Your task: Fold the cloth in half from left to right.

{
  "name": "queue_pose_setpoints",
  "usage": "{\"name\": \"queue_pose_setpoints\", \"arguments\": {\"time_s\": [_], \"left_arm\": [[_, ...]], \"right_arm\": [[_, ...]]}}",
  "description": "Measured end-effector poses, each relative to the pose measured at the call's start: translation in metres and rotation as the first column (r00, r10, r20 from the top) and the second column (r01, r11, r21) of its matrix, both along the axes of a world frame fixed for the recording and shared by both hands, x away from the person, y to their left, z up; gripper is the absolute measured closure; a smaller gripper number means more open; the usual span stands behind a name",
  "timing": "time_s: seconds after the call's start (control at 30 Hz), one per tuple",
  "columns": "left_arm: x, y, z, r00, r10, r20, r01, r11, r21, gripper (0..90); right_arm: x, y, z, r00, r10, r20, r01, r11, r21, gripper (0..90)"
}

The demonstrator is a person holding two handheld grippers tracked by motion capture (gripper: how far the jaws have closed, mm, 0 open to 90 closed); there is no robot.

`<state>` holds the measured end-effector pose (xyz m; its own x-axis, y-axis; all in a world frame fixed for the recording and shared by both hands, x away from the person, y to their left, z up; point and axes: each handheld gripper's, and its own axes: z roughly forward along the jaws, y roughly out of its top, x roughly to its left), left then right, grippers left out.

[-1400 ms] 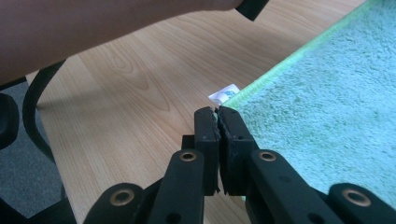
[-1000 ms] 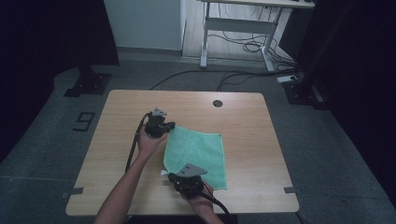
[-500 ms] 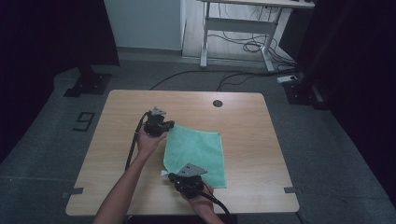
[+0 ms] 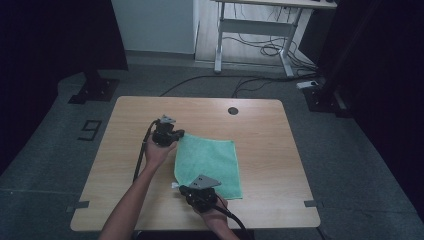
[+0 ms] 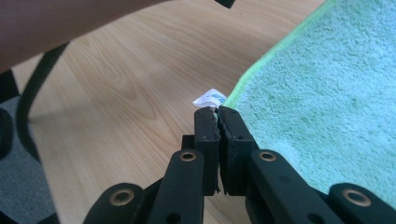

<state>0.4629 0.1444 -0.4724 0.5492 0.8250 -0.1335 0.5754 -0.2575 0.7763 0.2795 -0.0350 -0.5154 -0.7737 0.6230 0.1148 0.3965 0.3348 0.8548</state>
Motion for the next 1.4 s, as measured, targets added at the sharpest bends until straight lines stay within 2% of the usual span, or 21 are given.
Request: {"name": "queue_pose_setpoints", "arguments": {"time_s": [0.17, 0.4, 0.47, 0.53, 0.67, 0.77, 0.87, 1.03, 1.13, 1.17, 1.3, 1.4], "left_arm": [[-0.002, -0.002, 0.013, 0.9997, -0.007, 0.021, 0.007, 1.0, 0.001, 89.5], [-0.002, -0.005, 0.014, 0.9997, -0.014, 0.022, 0.014, 0.9999, -0.001, 89.5], [0.0, -0.004, 0.018, 0.9997, -0.011, 0.022, 0.011, 0.9999, 0.004, 89.5], [0.001, -0.001, 0.028, 0.9995, -0.008, 0.031, 0.008, 1.0, 0.001, 89.4], [0.0, 0.0, 0.029, 0.9997, -0.008, 0.021, 0.008, 0.9999, 0.011, 89.3], [-0.002, 0.002, 0.022, 1.0, 0.002, 0.009, -0.002, 1.0, 0.006, 89.3], [-0.003, 0.004, 0.023, 0.9999, 0.002, 0.013, -0.002, 1.0, 0.005, 89.4], [-0.004, 0.011, 0.039, 0.9989, 0.013, 0.045, -0.013, 0.9998, -0.013, 89.5], [-0.005, 0.01, 0.038, 0.9992, 0.007, 0.04, -0.006, 0.9998, -0.019, 89.5], [-0.005, 0.006, 0.032, 0.9995, -0.002, 0.031, 0.002, 1.0, -0.006, 89.5], [-0.005, 0.002, 0.026, 0.9997, -0.007, 0.022, 0.007, 1.0, -0.003, 89.5], [-0.005, 0.004, 0.03, 0.9996, -0.003, 0.028, 0.003, 1.0, -0.003, 89.6]], "right_arm": [[-0.004, 0.001, 0.01, 0.9998, 0.002, 0.021, -0.002, 0.9998, 0.021, 86.6], [-0.003, 0.006, 0.008, 0.9999, 0.008, 0.011, -0.009, 0.9993, 0.035, 86.6], [0.0, 0.011, 0.009, 0.9999, 0.011, 0.008, -0.011, 0.9991, 0.04, 86.6], [0.002, 0.017, 0.017, 0.9996, 0.017, 0.021, -0.018, 0.9984, 0.054, 86.6], [0.0, 0.019, 0.02, 0.9993, 0.021, 0.03, -0.023, 0.9977, 0.064, 86.6], [-0.001, 0.018, 0.012, 0.9997, 0.017, 0.018, -0.018, 0.9987, 0.048, 86.6], [-0.001, 0.018, 0.01, 0.9998, 0.018, 0.011, -0.018, 0.9987, 0.048, 86.6], [-0.003, 0.023, 0.021, 0.9981, 0.02, 0.057, -0.023, 0.9982, 0.055, 86.7], [-0.003, 0.023, 0.021, 0.9981, 0.022, 0.057, -0.025, 0.9982, 0.054, 86.7], [-0.003, 0.024, 0.02, 0.9982, 0.022, 0.056, -0.025, 0.9984, 0.052, 86.7], [-0.004, 0.023, 0.014, 0.9988, 0.018, 0.046, -0.02, 0.9989, 0.042, 86.8], [-0.004, 0.024, 0.014, 0.9985, 0.011, 0.054, -0.013, 0.9993, 0.035, 86.8]]}}
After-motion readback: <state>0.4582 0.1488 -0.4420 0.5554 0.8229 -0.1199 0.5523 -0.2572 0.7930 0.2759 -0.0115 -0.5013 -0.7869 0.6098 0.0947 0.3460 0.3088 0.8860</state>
